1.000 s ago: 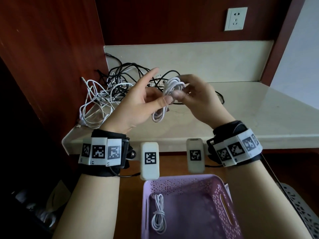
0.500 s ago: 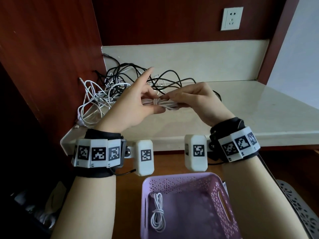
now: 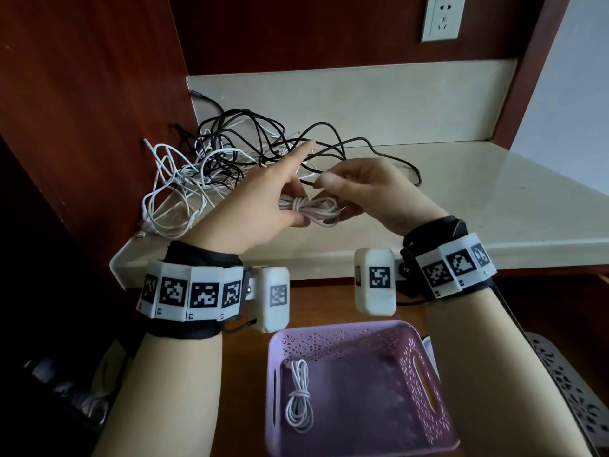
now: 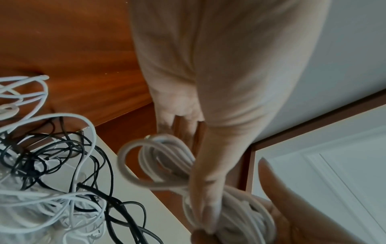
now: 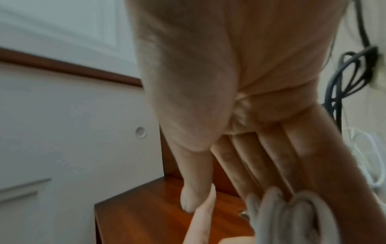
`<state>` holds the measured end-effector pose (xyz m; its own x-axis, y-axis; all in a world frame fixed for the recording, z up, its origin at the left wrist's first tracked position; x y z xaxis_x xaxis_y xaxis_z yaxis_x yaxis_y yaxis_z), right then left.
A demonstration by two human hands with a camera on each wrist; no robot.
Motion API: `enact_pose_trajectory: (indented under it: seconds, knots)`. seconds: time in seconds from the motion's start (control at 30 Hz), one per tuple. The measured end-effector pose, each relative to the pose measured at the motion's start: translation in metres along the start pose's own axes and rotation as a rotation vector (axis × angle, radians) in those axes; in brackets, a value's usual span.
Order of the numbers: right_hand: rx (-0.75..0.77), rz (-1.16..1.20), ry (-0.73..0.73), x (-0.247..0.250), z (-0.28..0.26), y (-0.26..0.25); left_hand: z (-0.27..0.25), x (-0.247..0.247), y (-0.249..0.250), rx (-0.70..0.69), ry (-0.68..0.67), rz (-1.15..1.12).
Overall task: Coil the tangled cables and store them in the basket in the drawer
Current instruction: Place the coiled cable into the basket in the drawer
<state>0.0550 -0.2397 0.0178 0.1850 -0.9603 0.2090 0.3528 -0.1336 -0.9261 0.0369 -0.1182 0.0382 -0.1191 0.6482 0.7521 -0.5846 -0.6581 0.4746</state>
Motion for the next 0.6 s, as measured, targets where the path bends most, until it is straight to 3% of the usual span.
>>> enact_pose_trajectory:
  seconds: [0.13, 0.33, 0.6]
  knots:
    - [-0.006, 0.133, -0.115, -0.007, -0.005, 0.002, 0.001, 0.013, 0.001, -0.029, 0.15, 0.024]
    - [0.027, 0.471, 0.013, 0.0, 0.004, -0.003, -0.001, 0.032, 0.022, -0.132, 0.463, 0.171]
    - [-0.006, 0.55, 0.013, 0.001, 0.006, 0.004, 0.004, 0.024, 0.035, -0.098, 0.437, 0.263]
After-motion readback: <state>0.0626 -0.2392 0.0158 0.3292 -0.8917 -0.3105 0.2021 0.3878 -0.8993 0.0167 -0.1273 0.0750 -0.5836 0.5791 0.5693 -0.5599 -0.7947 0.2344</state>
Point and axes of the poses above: each hand's wrist, its own z-axis towards the middle knuckle, its own x-axis out of the back of the hand, y = z × x, the point moved 9 cm from there along z, towards the middle knuckle, and after that the axes turned 3 degrees about y, right-handed, at the moved point
